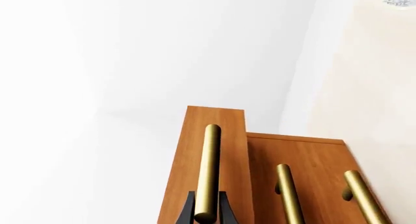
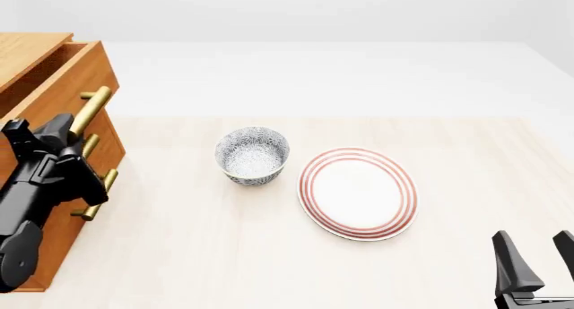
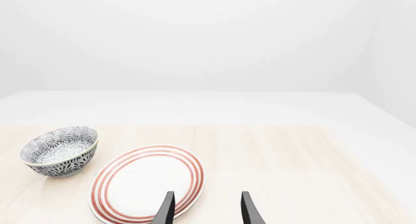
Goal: Open the top drawer of the cabinet.
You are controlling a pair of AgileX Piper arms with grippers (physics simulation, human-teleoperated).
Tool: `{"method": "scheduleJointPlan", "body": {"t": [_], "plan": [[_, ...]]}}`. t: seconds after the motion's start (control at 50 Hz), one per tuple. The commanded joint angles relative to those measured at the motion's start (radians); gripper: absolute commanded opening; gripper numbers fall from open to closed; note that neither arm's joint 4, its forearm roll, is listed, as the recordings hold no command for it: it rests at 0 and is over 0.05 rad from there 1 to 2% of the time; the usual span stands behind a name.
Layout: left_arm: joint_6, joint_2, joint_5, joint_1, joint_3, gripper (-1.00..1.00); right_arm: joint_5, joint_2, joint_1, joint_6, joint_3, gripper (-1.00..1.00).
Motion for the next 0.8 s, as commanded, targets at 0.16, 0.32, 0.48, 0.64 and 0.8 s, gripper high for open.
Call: {"method": "scheduleJointPlan", "body": {"t": [0.16,0.32,0.48,0.64,0.8], "plan": [[0.000,-0.035,0.018,-0.054,0.045,-1.00,0.000,0.000,0.000,0.000,0.000,1.00],[0.004,-0.060,0.041,-0.072,0.044,-1.00,0.000,0.000,0.000,0.000,0.000,1.00],[0.013,-0.079,0.049,-0.085,0.052,-1.00,0.000,0.000,0.000,0.000,0.000,1.00],[0.012,-0.068,0.047,-0.108,0.049,-1.00,0.000,0.000,0.000,0.000,0.000,1.00],[0.012,-0.044,0.028,-0.131,0.051,-1.00,0.000,0.000,0.000,0.000,0.000,1.00]]}}
